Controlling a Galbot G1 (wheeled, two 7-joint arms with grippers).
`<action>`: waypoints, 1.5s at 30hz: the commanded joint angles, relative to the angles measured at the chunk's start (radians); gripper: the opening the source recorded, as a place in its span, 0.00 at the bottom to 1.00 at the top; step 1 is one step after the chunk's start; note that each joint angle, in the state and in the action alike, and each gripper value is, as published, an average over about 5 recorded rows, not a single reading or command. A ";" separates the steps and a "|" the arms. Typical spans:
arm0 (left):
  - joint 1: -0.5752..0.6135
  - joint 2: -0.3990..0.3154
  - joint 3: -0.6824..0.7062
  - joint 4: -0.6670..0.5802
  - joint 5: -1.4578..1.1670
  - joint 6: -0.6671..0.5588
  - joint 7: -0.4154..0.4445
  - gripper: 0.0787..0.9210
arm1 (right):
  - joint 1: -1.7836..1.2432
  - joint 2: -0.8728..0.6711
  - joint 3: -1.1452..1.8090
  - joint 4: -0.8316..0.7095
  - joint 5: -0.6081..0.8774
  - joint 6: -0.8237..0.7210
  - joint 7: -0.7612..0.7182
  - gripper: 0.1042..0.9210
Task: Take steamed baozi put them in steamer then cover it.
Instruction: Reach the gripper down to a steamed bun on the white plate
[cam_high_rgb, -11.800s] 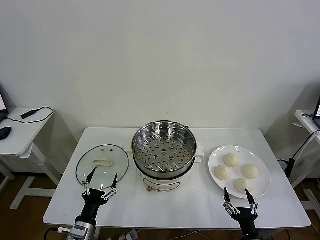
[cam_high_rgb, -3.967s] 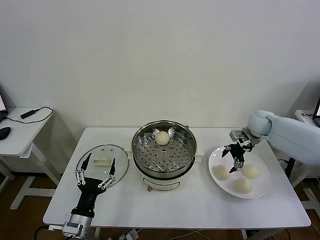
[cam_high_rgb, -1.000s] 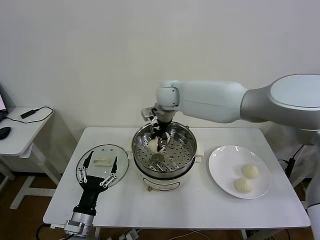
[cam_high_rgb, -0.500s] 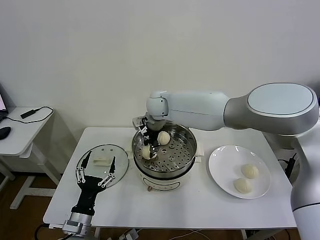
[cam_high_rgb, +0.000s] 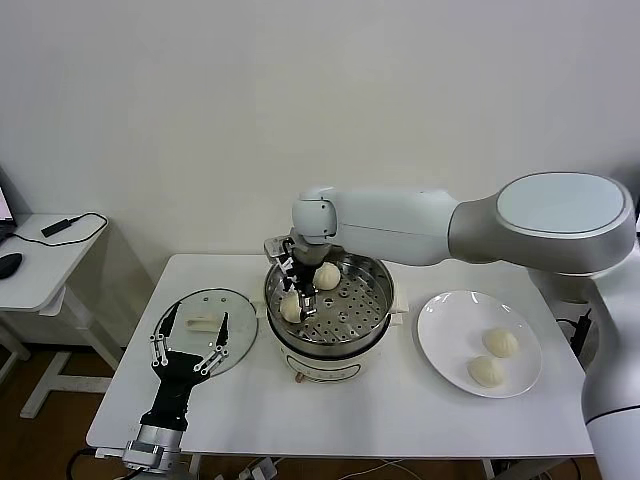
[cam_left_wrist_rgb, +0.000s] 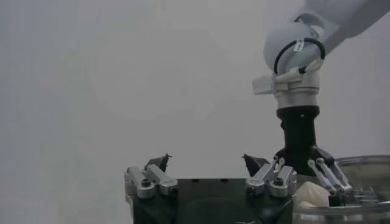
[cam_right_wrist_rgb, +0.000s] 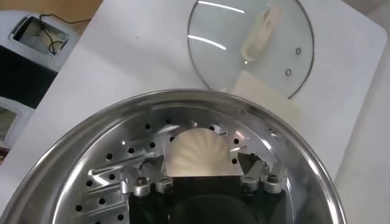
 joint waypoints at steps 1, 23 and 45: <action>0.001 0.000 0.000 -0.001 0.001 0.002 0.001 0.88 | 0.059 -0.148 0.047 0.110 -0.066 0.008 -0.065 0.88; 0.004 -0.005 0.011 -0.020 0.008 0.016 0.002 0.88 | 0.063 -0.811 0.077 0.129 -0.271 0.205 -0.248 0.88; 0.003 -0.017 0.008 0.000 0.023 0.019 0.001 0.88 | -0.319 -0.844 0.162 0.118 -0.377 0.219 -0.099 0.88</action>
